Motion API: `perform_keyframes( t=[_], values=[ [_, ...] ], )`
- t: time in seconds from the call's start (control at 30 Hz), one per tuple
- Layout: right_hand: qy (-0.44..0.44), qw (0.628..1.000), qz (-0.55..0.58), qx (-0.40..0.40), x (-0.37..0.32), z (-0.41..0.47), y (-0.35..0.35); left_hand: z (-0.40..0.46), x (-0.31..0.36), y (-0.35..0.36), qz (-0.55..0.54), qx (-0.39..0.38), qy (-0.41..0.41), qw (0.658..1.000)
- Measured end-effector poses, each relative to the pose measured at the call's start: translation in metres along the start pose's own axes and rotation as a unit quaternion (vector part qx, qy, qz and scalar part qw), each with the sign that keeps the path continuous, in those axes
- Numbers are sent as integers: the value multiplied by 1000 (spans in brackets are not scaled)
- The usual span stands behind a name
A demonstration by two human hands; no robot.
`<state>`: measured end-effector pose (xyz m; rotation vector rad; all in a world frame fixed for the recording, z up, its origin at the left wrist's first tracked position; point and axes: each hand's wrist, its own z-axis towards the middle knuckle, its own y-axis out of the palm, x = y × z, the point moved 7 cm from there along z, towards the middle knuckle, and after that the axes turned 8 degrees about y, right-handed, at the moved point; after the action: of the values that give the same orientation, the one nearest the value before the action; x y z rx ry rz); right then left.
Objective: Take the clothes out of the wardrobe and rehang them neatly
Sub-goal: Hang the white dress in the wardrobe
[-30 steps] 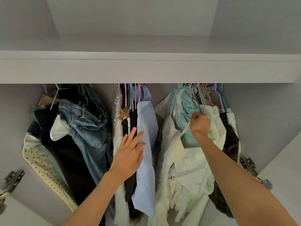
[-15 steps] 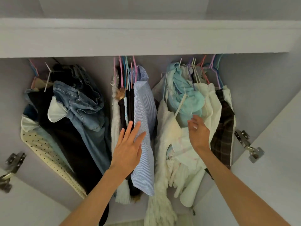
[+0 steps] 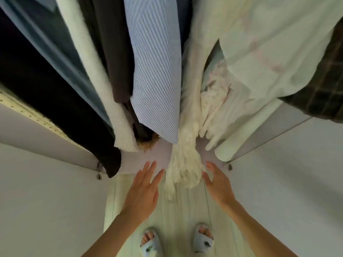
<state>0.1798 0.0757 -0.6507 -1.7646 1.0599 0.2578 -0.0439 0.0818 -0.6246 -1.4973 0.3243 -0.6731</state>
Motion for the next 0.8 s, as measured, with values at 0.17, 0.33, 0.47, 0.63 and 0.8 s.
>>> perform_keyframes(
  t=[0.17,0.33,0.47,0.63,0.8],
  values=[
    [29,995,-75,-56,118,61,91,-15,-13,170,-33,-104,-15,994],
    [33,988,-143,-47,209,142,151,-6,-41,296,-51,-103,-33,993],
    [-11,991,-134,-14,253,216,201,14,-66,393,-41,-129,-8,991],
    [-91,953,-270,102,263,277,243,63,-89,459,-5,-53,40,998],
    [-284,903,-225,231,249,285,252,98,-94,469,-5,43,89,995]
  ],
)
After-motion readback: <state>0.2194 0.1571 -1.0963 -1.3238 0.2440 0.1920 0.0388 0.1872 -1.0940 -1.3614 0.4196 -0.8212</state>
